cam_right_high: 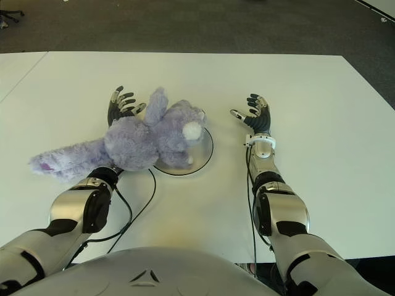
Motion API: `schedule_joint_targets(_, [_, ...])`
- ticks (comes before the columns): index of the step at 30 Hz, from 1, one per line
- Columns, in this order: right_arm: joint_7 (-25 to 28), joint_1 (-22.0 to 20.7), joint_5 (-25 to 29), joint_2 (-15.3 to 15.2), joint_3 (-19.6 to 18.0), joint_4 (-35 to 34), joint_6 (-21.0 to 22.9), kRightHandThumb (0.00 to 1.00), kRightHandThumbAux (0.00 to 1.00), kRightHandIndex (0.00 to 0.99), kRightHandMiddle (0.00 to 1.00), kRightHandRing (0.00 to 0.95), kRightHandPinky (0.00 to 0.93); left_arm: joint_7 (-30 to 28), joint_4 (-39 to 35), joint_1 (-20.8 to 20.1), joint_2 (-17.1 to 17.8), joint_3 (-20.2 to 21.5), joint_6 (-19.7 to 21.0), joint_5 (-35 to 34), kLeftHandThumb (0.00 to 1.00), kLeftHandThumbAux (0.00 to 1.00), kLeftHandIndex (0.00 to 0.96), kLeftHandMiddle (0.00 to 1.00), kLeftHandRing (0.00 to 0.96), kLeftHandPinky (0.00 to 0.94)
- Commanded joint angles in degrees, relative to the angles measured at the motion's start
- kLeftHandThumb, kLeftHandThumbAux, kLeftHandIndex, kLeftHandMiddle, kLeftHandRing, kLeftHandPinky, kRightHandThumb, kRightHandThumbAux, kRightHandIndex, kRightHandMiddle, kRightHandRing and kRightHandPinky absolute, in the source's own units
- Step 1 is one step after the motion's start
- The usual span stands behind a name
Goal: Put the doll into the plate.
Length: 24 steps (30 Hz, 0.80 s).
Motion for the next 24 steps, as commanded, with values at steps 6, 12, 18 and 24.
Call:
schedule_joint_targets(6, [1.4,12.6,-0.1,7.2,0.4,7.0,3.8,0.0,0.835,0.203,0.276,0.273,0.26,-1.7,7.3,11.9,-2.1,0.0,6.5,-0.5,0.052,0.853,0.119,0.258,0.288,0.308])
schedule_joint_targets(12, [1.9,12.6,0.3,7.3,-0.1,7.0,3.8,0.0,0.842,0.204,0.282,0.277,0.261,-1.6,7.3,11.9,-2.0,-0.1,6.6,-0.3,0.056,0.856,0.119,0.265,0.294,0.321])
schedule_joint_targets(18, [2.4,12.7,0.6,7.4,-0.6,7.0,3.5,0.0,0.859,0.204,0.286,0.28,0.267,-1.7,7.3,11.8,-2.0,-0.2,6.7,-0.2,0.058,0.869,0.12,0.279,0.309,0.336])
schedule_joint_targets(24, [2.5,12.7,0.4,7.6,-1.0,7.0,3.2,0.0,0.874,0.205,0.285,0.281,0.269,-1.8,7.3,11.8,-1.9,-0.1,6.8,-0.4,0.06,0.872,0.12,0.276,0.306,0.319])
